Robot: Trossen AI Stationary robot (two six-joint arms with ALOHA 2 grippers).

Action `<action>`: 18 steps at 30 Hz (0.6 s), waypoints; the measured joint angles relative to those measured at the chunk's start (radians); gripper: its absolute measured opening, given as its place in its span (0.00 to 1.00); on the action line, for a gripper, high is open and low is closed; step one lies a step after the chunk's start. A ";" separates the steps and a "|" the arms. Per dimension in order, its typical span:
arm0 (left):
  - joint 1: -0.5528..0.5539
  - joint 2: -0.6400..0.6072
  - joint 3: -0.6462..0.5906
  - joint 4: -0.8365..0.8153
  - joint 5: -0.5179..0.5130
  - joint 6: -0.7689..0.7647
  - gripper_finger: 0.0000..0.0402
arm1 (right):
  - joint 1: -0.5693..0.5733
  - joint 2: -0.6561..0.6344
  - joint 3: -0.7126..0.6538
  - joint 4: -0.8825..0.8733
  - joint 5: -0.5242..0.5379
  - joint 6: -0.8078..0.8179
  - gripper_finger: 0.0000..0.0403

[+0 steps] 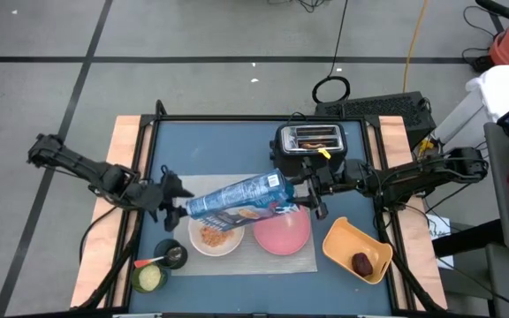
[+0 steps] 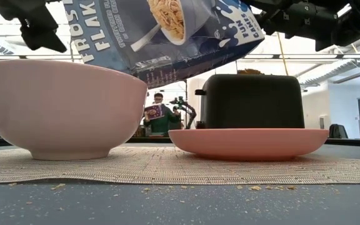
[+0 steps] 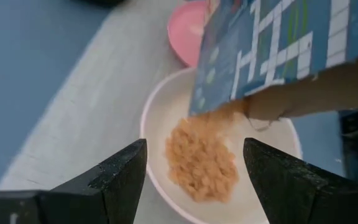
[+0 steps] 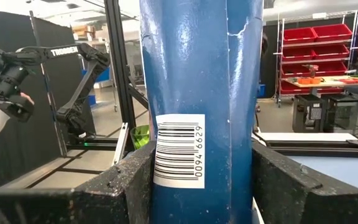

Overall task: Arrange a breakfast setting
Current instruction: Pour the cereal into the white bowl

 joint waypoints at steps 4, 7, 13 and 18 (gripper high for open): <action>-0.016 0.043 0.000 0.046 -0.048 0.047 0.67 | 0.000 0.000 0.000 0.000 0.000 0.002 0.54; -0.025 0.084 0.000 0.102 -0.055 0.092 0.67 | 0.000 0.000 0.000 0.000 0.000 0.002 0.54; -0.029 0.148 0.000 0.234 -0.122 0.202 0.67 | 0.000 0.000 0.000 0.000 -0.002 0.002 0.54; -0.030 0.162 0.000 0.278 -0.125 0.244 0.67 | 0.001 0.000 0.000 -0.002 -0.005 0.003 0.54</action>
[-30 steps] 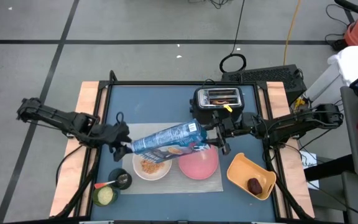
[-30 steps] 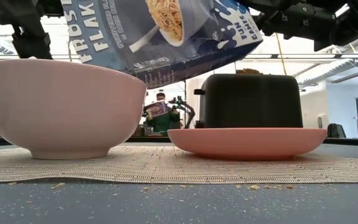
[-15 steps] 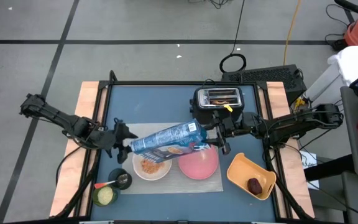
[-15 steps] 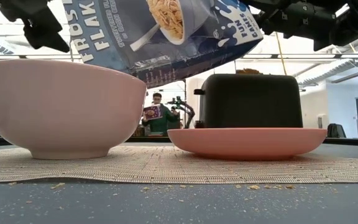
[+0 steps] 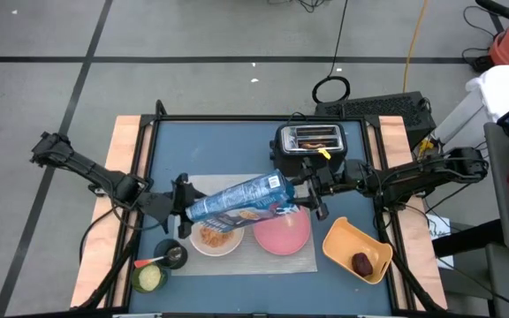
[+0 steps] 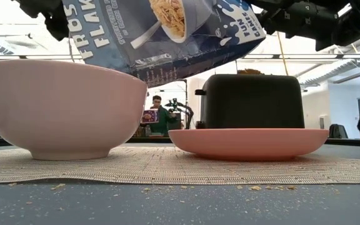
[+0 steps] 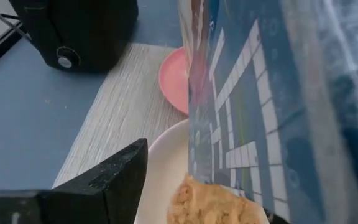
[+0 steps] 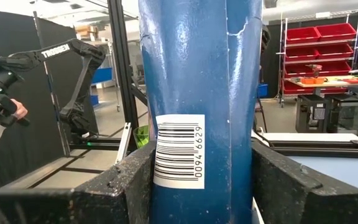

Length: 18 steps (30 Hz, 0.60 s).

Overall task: Arrange a breakfast setting
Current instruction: Pour the cereal into the white bowl

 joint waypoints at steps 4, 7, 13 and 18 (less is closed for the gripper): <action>0.000 0.001 0.000 0.001 -0.001 -0.003 0.67 | 0.000 0.000 0.000 -0.004 0.000 0.000 0.54; 0.001 0.001 0.000 0.001 -0.007 -0.004 0.67 | 0.000 0.000 0.000 -0.009 0.001 0.000 0.54; 0.001 0.001 0.000 0.005 -0.026 -0.006 0.67 | 0.000 0.001 0.000 0.006 0.002 0.000 0.54; 0.001 0.001 0.000 0.020 -0.053 -0.005 0.67 | 0.000 0.001 0.000 0.010 0.005 0.015 0.54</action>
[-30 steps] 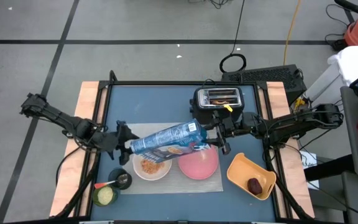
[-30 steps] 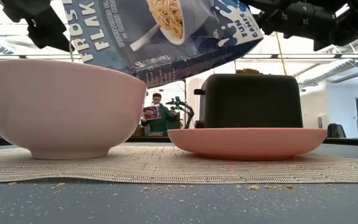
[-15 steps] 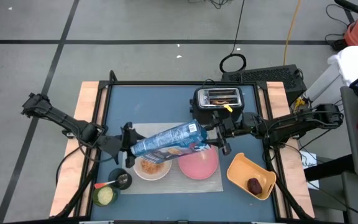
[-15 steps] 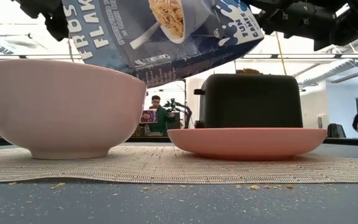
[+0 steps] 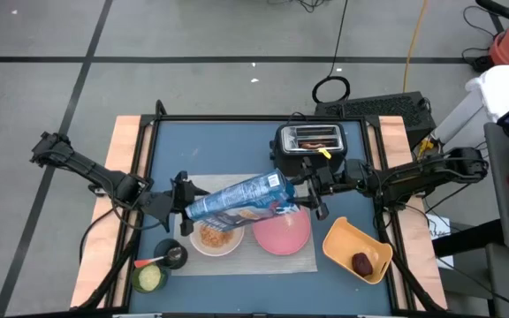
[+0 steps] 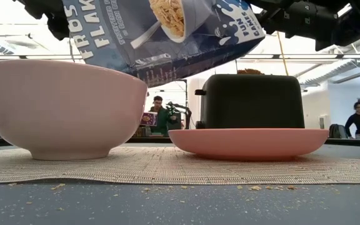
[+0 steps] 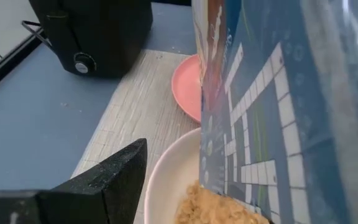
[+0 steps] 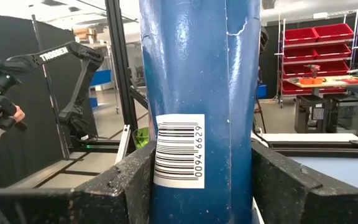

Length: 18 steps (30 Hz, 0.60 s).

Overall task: Arrange a breakfast setting
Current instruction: Pour the cereal into the white bowl

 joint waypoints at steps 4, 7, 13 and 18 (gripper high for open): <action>0.000 0.000 0.000 0.024 0.000 0.021 0.67 | 0.000 0.000 0.000 -0.002 0.000 0.004 0.54; 0.000 0.000 0.000 0.025 0.000 0.021 0.67 | 0.000 0.000 0.000 -0.004 -0.001 0.002 0.54; 0.000 0.000 0.000 0.025 0.000 0.021 0.67 | 0.000 0.000 0.000 -0.007 -0.001 0.000 0.54; 0.000 0.000 0.000 0.025 0.000 0.021 0.67 | 0.000 0.000 0.000 -0.008 -0.001 0.000 0.54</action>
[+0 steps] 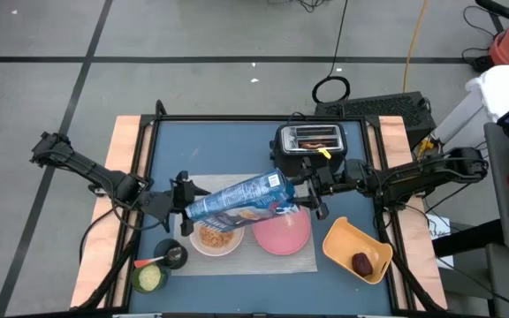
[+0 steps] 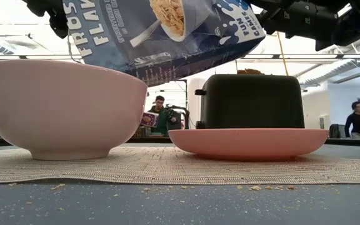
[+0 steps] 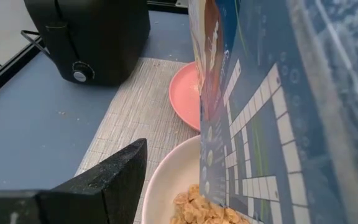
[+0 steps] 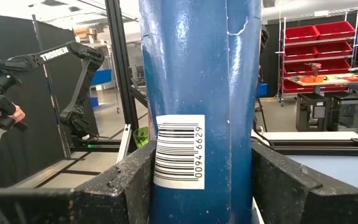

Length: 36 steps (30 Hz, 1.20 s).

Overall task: Arrange a breakfast setting
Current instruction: Pour the cereal into the white bowl

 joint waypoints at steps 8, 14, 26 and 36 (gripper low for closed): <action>0.000 0.000 0.000 -0.004 0.000 0.000 0.67 | 0.000 0.000 0.000 0.008 0.000 0.000 0.54; 0.000 0.000 0.000 0.002 0.000 0.000 0.67 | 0.000 0.000 0.000 0.025 0.000 0.003 0.54; 0.000 0.000 0.000 0.026 -0.001 0.051 0.67 | 0.001 0.000 0.000 0.002 -0.003 0.003 0.54; -0.011 -0.010 0.000 0.086 -0.009 0.089 0.67 | 0.002 0.000 0.000 -0.001 -0.005 0.003 0.54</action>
